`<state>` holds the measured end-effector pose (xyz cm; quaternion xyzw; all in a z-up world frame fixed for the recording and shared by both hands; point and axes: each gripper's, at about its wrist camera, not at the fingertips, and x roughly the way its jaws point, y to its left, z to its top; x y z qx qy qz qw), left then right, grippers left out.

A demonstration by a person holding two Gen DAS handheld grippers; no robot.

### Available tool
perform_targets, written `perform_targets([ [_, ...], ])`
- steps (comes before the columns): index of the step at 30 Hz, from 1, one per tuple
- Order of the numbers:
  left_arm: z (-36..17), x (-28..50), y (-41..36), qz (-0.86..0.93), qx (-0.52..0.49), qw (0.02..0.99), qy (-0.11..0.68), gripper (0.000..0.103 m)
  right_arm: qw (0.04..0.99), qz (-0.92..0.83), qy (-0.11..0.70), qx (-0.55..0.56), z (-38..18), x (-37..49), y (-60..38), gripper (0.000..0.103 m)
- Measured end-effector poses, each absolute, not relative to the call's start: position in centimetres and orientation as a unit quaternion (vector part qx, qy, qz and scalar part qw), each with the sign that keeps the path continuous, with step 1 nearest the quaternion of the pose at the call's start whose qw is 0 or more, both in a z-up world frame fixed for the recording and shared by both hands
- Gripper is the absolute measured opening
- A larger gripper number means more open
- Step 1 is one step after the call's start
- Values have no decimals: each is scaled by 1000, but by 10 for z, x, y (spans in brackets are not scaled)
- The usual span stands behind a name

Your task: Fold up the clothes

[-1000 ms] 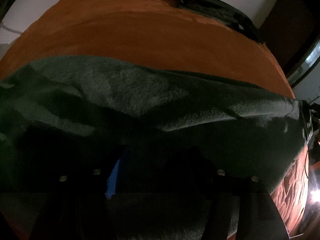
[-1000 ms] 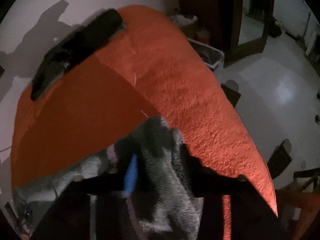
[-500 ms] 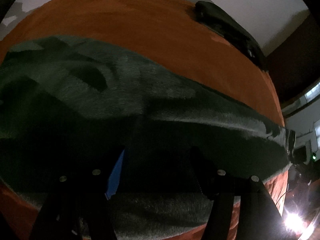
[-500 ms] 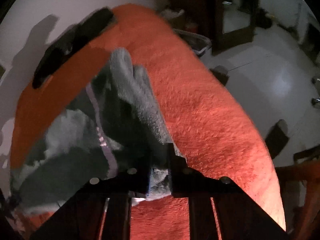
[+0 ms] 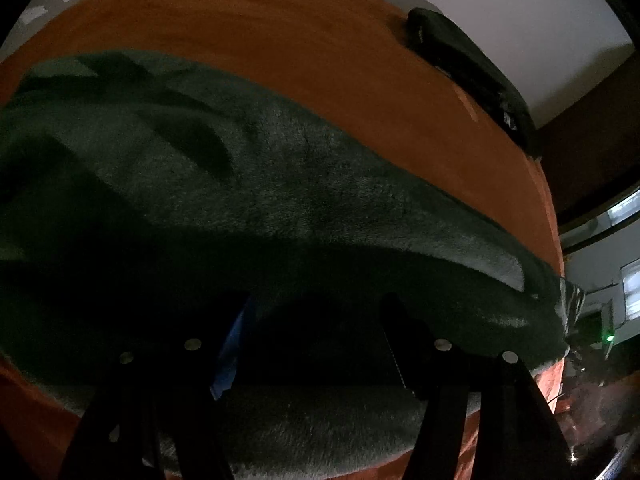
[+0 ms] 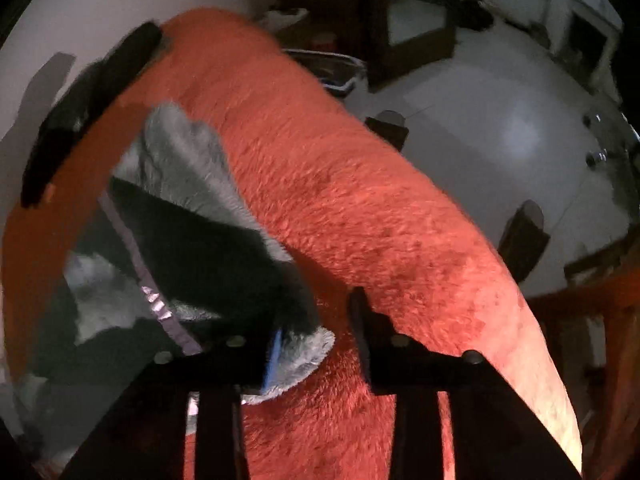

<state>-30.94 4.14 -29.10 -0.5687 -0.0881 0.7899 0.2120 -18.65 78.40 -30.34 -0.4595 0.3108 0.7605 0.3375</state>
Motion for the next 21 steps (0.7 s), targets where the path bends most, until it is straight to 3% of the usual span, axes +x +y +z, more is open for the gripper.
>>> perform_targets([
  [2,-291,-308,42,790,-568,211,-90,66,346,761,316,-449,-288,-182,782,46],
  [5,-291,-309,43,790,-568,213,-92,66,323,785,297,-437,-266,-211,766,47],
  [8,-290,-312,46,789,-567,217,-95,66,300,808,278,-424,-244,-241,750,59],
  [11,-287,-314,49,789,-564,226,-95,66,275,829,261,-412,-223,-270,734,59],
  [18,-269,-316,65,811,-529,246,-48,66,189,853,222,-432,-230,-315,667,59],
  [21,-260,-322,54,818,-520,236,-68,66,154,862,198,-440,-233,-332,638,51],
])
